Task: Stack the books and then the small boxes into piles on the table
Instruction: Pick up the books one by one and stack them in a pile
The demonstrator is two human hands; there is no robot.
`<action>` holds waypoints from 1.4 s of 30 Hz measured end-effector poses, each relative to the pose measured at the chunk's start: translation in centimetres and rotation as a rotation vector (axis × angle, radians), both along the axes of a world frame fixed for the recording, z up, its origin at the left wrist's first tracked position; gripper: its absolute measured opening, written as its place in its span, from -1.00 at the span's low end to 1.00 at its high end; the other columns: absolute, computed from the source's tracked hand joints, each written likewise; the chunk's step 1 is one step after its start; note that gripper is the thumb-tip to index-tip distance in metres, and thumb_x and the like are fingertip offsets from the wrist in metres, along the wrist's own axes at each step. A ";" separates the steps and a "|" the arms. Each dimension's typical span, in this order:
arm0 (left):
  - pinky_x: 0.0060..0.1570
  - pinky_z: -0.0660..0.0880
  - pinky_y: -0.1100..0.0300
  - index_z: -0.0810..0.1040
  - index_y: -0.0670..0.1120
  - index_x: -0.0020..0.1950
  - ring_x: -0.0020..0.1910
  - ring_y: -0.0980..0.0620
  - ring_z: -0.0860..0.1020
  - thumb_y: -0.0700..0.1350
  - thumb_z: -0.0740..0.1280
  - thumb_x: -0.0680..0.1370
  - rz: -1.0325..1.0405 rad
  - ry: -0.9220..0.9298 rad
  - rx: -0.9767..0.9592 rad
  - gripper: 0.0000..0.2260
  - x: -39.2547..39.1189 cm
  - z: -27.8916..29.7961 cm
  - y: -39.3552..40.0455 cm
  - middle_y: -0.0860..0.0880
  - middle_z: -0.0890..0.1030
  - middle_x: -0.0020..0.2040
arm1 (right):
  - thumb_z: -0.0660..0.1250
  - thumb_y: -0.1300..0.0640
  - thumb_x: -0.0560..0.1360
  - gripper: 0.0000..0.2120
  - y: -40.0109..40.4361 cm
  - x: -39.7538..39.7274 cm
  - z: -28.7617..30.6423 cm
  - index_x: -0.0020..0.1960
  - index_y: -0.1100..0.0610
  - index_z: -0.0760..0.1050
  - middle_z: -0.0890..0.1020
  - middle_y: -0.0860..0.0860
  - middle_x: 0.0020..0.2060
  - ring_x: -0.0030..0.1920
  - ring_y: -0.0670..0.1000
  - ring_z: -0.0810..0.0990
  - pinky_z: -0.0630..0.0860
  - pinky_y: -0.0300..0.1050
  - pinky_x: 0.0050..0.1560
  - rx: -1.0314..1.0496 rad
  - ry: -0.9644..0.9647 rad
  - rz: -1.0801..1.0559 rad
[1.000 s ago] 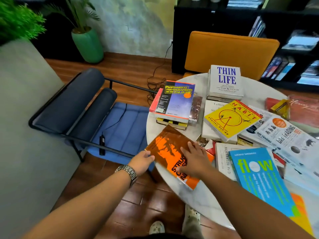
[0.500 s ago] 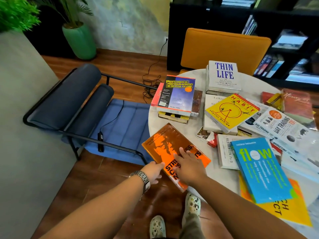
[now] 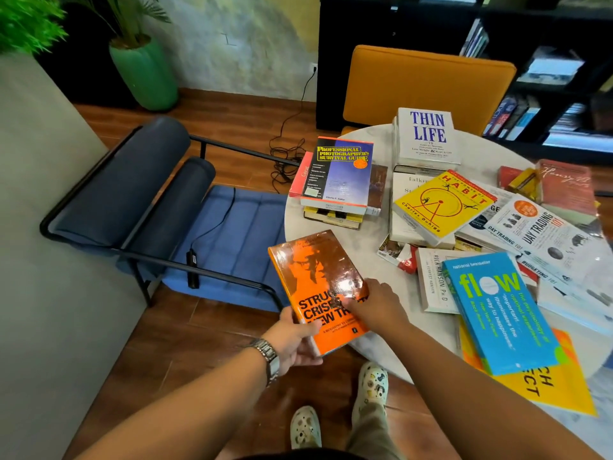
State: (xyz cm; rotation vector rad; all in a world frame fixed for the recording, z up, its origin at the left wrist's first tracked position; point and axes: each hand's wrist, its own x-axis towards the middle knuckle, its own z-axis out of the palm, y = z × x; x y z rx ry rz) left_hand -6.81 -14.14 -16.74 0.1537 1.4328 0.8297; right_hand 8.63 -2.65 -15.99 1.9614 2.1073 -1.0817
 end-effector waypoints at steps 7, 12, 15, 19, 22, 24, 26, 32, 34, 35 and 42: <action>-0.33 0.63 -0.01 0.31 0.01 0.25 -0.02 -0.24 0.61 -0.25 0.32 0.54 -0.025 -0.036 0.160 -0.65 -3.9 3.6 -0.7 -0.18 0.57 0.20 | 0.33 -0.20 0.48 -0.65 -0.4 0.0 -0.5 -0.05 0.10 0.57 0.71 0.08 -0.11 -0.10 0.08 0.69 0.56 0.10 0.13 -0.286 0.383 -0.134; -0.27 0.63 -0.03 0.30 -0.01 0.30 0.00 -0.22 0.64 -0.26 0.29 0.54 -0.008 -0.101 0.256 -0.62 -4.7 5.1 -0.9 -0.21 0.58 0.21 | -0.02 -0.41 0.50 -0.35 -0.8 -0.6 0.2 0.01 0.10 0.57 0.70 0.07 -0.15 -0.11 0.08 0.68 0.56 0.06 0.08 -0.216 0.481 -0.126; -0.22 0.63 -0.03 0.31 0.00 0.26 0.00 -0.18 0.65 -0.24 0.23 0.58 -0.015 -0.117 0.309 -0.71 -4.4 6.3 0.3 -0.20 0.57 0.23 | 0.00 -0.32 0.56 -0.44 0.2 -0.5 1.6 -0.03 0.13 0.52 0.66 0.06 -0.19 -0.13 0.07 0.65 0.57 0.01 -0.04 -0.088 0.508 -0.205; -0.20 0.63 -0.01 0.32 0.03 0.29 -0.01 -0.16 0.64 -0.18 0.18 0.62 -0.005 -0.119 0.333 -0.74 -3.2 7.4 3.3 -0.19 0.59 0.20 | 0.03 -0.36 0.53 -0.45 2.7 0.6 3.4 -0.03 0.08 0.52 0.68 0.06 -0.19 -0.15 0.08 0.67 0.63 0.10 -0.12 -0.048 0.584 -0.263; -0.24 0.63 0.02 0.34 0.04 0.33 0.00 -0.16 0.63 -0.14 0.17 0.63 0.017 -0.123 0.374 -0.72 -1.9 8.0 6.3 -0.18 0.60 0.20 | 0.02 -0.29 0.58 -0.51 5.1 2.1 4.7 0.07 0.06 0.51 0.66 0.01 -0.16 -0.15 0.04 0.65 0.63 0.06 -0.16 -0.018 0.610 -0.296; -0.23 0.63 0.04 0.36 0.05 0.35 0.04 -0.18 0.61 -0.13 0.17 0.62 0.020 -0.132 0.400 -0.71 -0.9 8.6 8.4 -0.20 0.58 0.23 | 0.04 -0.23 0.60 -0.56 6.8 3.4 5.9 0.11 0.08 0.47 0.64 0.01 -0.18 -0.24 0.01 0.64 0.57 -0.12 -0.39 -0.036 0.647 -0.330; -0.22 0.63 0.03 0.37 0.05 0.34 0.04 -0.18 0.61 -0.13 0.18 0.62 0.023 -0.150 0.421 -0.70 0.2 9.2 10.7 -0.18 0.59 0.23 | 0.05 -0.22 0.61 -0.56 8.5 5.0 6.7 0.08 0.12 0.48 0.66 0.07 -0.26 -0.43 0.04 0.61 0.45 -0.21 -0.52 -0.113 0.747 -0.359; -0.29 0.62 0.09 0.47 -0.03 0.24 -0.16 -0.06 0.66 -0.12 0.19 0.61 0.043 -0.171 0.485 -0.78 4.0 10.6 18.2 -0.10 0.67 0.01 | 0.06 -0.15 0.63 -0.52 14.4 8.7 8.1 -0.17 0.22 0.47 0.50 0.18 -0.46 -0.60 0.06 0.39 0.32 -0.19 -0.53 -0.045 0.900 -0.400; -0.30 0.63 0.12 0.48 -0.11 0.20 -0.20 -0.04 0.66 -0.15 0.19 0.61 0.056 -0.167 0.493 -0.80 5.1 10.6 21.2 -0.12 0.67 -0.04 | 0.06 -0.12 0.64 -0.55 16.9 9.7 8.4 -0.17 0.19 0.48 0.51 0.14 -0.46 -0.60 0.04 0.38 0.28 -0.22 -0.55 -0.030 0.917 -0.444; -0.30 0.64 0.14 0.50 -0.15 0.17 -0.22 -0.02 0.66 -0.18 0.20 0.60 0.062 -0.173 0.500 -0.82 5.7 10.7 22.5 -0.12 0.68 -0.08 | 0.07 -0.13 0.63 -0.56 18.1 10.2 8.6 -0.16 0.18 0.49 0.51 0.14 -0.45 -0.59 0.04 0.38 0.27 -0.22 -0.56 -0.035 0.909 -0.469; -0.45 0.38 0.34 0.57 -0.11 0.12 -0.35 0.12 0.49 -0.01 0.34 0.53 -0.091 0.218 0.490 -0.76 8.3 10.1 33.8 -0.04 0.64 -0.13 | 0.11 -0.14 0.62 -0.59 29.9 12.6 8.9 -0.14 0.19 0.42 0.42 0.10 -0.52 -0.68 -0.02 0.32 0.19 -0.28 -0.63 -0.002 0.785 -0.581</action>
